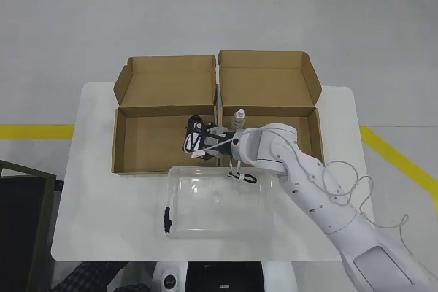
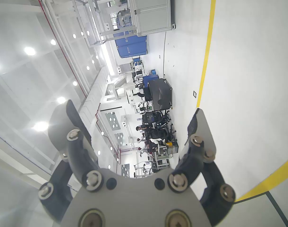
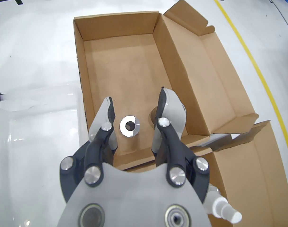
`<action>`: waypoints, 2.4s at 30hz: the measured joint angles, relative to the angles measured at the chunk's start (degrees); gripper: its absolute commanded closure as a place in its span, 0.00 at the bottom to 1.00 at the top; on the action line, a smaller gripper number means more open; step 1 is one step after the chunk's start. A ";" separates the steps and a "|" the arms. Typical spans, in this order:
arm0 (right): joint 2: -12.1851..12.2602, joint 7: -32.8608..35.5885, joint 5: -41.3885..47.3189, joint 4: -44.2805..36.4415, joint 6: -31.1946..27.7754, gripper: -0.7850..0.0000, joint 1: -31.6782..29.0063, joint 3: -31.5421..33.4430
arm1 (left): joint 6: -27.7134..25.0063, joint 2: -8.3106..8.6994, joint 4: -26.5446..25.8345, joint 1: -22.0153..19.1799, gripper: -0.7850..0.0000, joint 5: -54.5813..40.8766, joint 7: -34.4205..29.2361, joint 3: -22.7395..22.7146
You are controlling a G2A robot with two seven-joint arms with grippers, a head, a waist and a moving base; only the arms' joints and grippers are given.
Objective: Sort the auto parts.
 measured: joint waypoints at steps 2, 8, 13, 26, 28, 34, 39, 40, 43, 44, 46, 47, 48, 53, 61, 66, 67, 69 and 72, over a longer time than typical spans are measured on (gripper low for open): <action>0.66 -0.50 0.01 -2.51 -0.12 0.54 -2.10 2.01 | 0.00 0.00 0.00 0.00 0.00 0.00 0.00 0.00; 2.85 -3.59 -0.72 -9.38 -0.01 0.33 -10.01 9.77 | 0.00 0.00 0.00 0.00 0.00 0.00 0.00 0.00; 4.44 -9.55 -2.93 -14.02 -1.08 0.27 -16.71 16.05 | 0.00 0.00 0.00 0.00 0.00 0.00 0.00 0.00; 7.33 -24.78 -9.91 -19.01 1.41 0.00 -33.49 30.46 | 0.00 0.00 0.00 0.00 0.00 0.00 0.00 0.00; 7.63 -27.36 -10.22 -19.55 2.40 0.00 -36.10 32.61 | 0.00 0.00 0.00 0.00 0.00 0.00 0.00 0.00; 8.33 -33.53 -9.67 -20.91 5.28 0.00 -43.42 39.02 | 0.00 0.00 0.00 0.00 0.00 0.00 0.00 0.00; 8.72 -36.36 -8.69 -22.80 7.48 0.00 -49.44 43.91 | 0.00 0.00 0.00 0.00 0.00 0.00 0.00 0.00; 8.77 -36.91 -8.51 -23.15 7.82 0.00 -50.45 44.67 | 0.00 0.00 0.00 0.00 0.00 0.00 0.00 0.00; 8.88 -38.71 -7.96 -24.08 9.08 0.00 -53.50 46.97 | 0.00 0.00 0.00 0.00 0.00 0.00 0.00 0.00; 8.91 -39.15 -7.88 -24.39 9.29 0.00 -54.31 47.53 | 0.00 0.00 0.00 0.00 0.00 0.00 0.00 0.00; 9.00 -39.36 -8.11 -25.10 9.33 0.00 -55.89 48.45 | 0.00 0.00 0.00 0.00 0.00 0.00 0.00 0.00; 9.03 -39.33 -8.16 -25.37 9.27 0.00 -56.36 48.70 | 0.00 0.00 0.00 0.00 0.00 0.00 0.00 0.00; 9.07 -39.31 -8.15 -25.56 9.22 0.00 -56.84 48.98 | 0.00 0.00 0.00 0.00 0.00 0.00 0.00 0.00; 9.11 -39.53 -7.60 -25.61 10.12 0.00 -57.75 49.82 | 0.00 0.00 0.00 0.00 0.00 0.00 0.00 0.00; 9.11 -39.53 -7.60 -25.61 10.10 0.00 -57.73 49.80 | 0.00 0.00 0.00 0.00 0.00 0.00 0.00 0.00; 9.11 -39.53 -7.60 -25.61 10.10 0.00 -57.73 49.80 | 0.00 0.00 0.00 0.00 0.00 0.00 0.00 0.00; 9.11 -39.53 -7.60 -25.61 10.10 0.00 -57.73 49.80 | 0.00 0.00 0.00 0.00 0.00 0.00 0.00 0.00; 9.11 -39.53 -7.60 -25.61 10.10 0.00 -57.73 49.80 | 0.00 0.00 0.00 0.00 0.00 0.00 0.00 0.00; 9.11 -39.53 -7.60 -25.61 10.10 0.00 -57.73 49.80 | 0.00 0.00 0.00 0.00 0.00 0.00 0.00 0.00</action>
